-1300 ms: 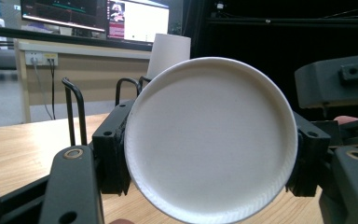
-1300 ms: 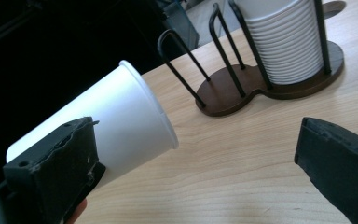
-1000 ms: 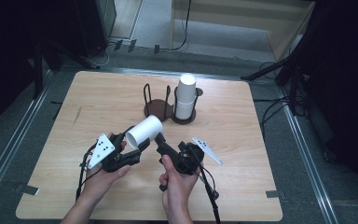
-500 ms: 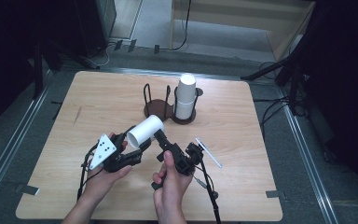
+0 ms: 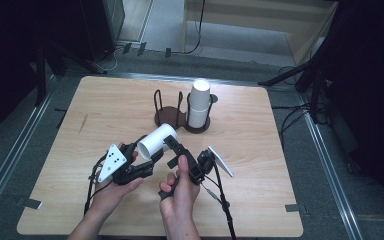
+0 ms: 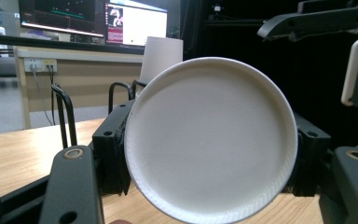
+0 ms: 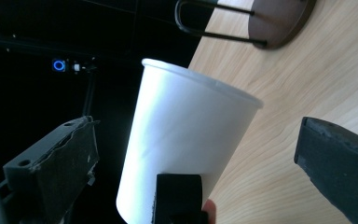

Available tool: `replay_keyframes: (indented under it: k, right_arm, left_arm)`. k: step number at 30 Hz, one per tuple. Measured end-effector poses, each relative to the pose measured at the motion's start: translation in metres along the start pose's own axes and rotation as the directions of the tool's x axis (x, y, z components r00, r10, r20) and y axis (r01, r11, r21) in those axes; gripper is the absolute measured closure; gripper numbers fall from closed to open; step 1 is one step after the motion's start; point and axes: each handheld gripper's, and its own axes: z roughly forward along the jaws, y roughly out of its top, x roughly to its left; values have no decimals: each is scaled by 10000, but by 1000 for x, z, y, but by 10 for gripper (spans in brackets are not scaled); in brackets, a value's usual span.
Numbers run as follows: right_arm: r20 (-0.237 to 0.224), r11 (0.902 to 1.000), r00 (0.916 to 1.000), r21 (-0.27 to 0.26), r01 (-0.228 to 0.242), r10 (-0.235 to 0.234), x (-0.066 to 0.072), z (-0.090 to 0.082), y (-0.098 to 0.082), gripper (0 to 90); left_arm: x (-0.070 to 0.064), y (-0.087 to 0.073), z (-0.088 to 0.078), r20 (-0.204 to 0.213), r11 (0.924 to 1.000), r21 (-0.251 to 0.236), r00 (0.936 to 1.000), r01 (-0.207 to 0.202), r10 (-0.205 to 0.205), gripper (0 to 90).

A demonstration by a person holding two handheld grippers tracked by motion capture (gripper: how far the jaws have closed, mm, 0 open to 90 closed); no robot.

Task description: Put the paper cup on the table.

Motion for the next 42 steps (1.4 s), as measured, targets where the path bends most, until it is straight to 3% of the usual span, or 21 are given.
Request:
replay_keyframes:
  k: [3,13,26,42]
  right_arm:
    - [-220,9992,9990,127,-387,389,0,3,-1,0]
    - [-298,9920,9925,485,-1170,1185,-4,14,2,0]
    - [-226,9832,9849,658,-1701,1719,-11,25,11,0]
    - [-326,9750,9769,775,-2084,2114,-17,33,14,110]
  left_arm:
    - [-1,-1,0,19,9999,85,10000,-57,57,325]
    - [-4,-2,1,191,9998,97,9997,-165,163,325]
    - [-9,-3,3,358,9994,157,9989,-312,306,325]
    - [-8,-3,3,420,9992,222,9986,-318,309,324]
